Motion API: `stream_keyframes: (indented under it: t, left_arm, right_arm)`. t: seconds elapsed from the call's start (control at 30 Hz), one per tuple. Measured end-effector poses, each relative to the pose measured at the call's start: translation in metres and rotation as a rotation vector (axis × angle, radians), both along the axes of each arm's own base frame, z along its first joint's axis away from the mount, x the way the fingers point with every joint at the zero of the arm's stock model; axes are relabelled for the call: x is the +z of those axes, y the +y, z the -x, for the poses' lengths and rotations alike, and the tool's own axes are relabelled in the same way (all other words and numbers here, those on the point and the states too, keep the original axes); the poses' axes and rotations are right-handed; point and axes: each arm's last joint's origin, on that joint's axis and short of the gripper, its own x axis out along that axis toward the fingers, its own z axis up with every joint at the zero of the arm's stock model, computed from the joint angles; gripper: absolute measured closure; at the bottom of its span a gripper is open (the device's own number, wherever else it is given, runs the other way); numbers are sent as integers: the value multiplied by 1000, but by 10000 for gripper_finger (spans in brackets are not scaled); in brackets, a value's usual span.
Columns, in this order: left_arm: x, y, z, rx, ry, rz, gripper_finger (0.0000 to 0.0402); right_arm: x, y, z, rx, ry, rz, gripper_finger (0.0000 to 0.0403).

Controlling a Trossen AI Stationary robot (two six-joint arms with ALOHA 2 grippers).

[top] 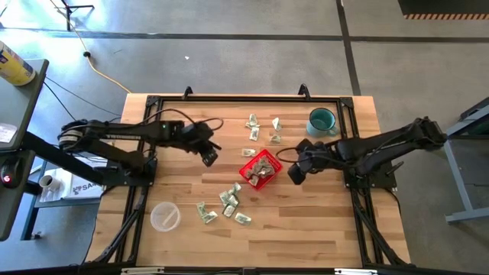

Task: Pick and place items into bin
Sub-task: Put the white stevia pack into the red bin

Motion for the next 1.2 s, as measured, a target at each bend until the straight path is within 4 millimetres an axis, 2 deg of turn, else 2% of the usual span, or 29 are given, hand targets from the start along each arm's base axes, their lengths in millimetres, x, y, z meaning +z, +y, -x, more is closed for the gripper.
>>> stream_keyframes:
  t: [0.17,0.4,0.7,1.0,1.1,1.2]
  left_arm:
    - [-11,23,-1,-73,62,20,252]
    - [-47,52,-6,-115,246,40,252]
    - [-88,59,-21,-176,379,26,252]
    - [-103,63,-29,-164,401,6,253]
    - [-103,63,-29,-165,396,6,273]
    - [-103,64,-29,-161,399,1,318]
  right_arm:
    - [7,-5,-3,-44,-33,32,105]
    - [7,-9,-3,-76,-34,4,105]
    - [7,-9,-4,-121,-48,-22,105]
    - [7,-9,-4,-149,-61,-41,105]
    - [7,-9,-4,-155,-62,-44,105]
    - [7,-9,-4,-155,-62,-44,105]
